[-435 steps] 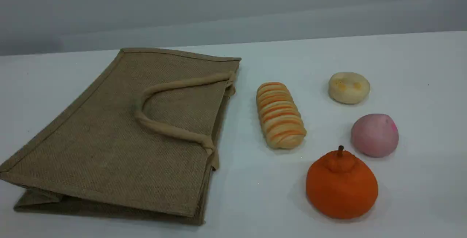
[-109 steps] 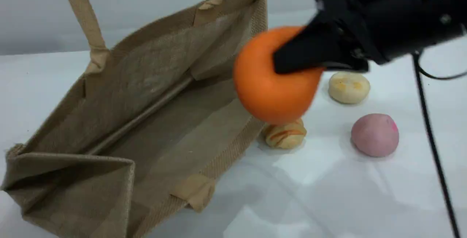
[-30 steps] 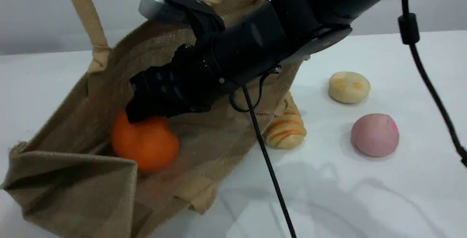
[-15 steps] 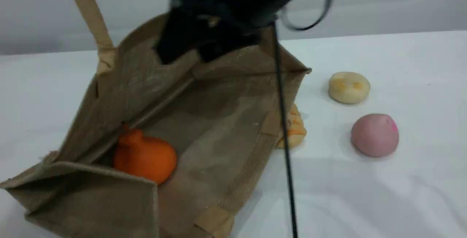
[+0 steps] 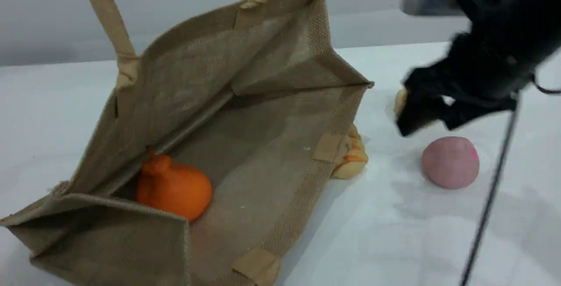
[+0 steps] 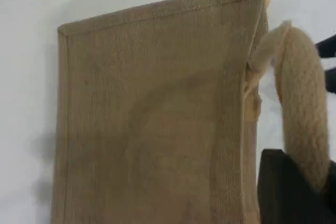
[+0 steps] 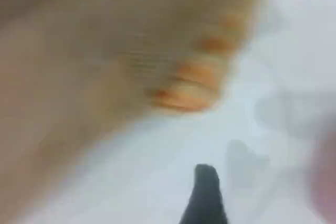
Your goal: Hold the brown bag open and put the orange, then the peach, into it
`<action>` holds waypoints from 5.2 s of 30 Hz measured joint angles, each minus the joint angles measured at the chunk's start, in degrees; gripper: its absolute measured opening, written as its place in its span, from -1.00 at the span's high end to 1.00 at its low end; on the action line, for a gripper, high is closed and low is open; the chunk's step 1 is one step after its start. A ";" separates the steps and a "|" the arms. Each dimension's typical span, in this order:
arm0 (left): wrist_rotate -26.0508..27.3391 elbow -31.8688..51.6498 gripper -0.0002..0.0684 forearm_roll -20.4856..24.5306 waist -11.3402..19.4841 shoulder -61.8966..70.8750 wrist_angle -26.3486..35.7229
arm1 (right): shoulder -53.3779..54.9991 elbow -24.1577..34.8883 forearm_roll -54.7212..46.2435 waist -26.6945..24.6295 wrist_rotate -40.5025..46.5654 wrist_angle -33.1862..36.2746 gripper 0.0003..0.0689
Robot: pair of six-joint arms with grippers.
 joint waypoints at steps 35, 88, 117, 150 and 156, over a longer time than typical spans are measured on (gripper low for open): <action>-1.48 0.00 0.77 0.00 0.00 0.00 0.00 | 7.63 1.89 3.30 -1.00 -0.27 -5.34 0.93; -0.03 0.00 0.77 -1.02 0.00 0.00 1.70 | 18.29 -25.60 57.32 24.69 -46.68 1.72 -0.04; 0.04 0.00 0.77 -1.09 0.00 0.47 -0.55 | 7.25 -22.18 33.23 15.58 -20.34 13.13 -0.45; 13.48 23.01 -0.22 -13.96 0.00 13.42 -25.86 | -49.15 -16.29 -29.81 8.10 32.34 48.96 -0.33; 15.26 22.90 -0.44 -14.90 0.00 12.23 -23.94 | -61.63 -15.99 -33.21 8.10 33.95 50.01 -0.33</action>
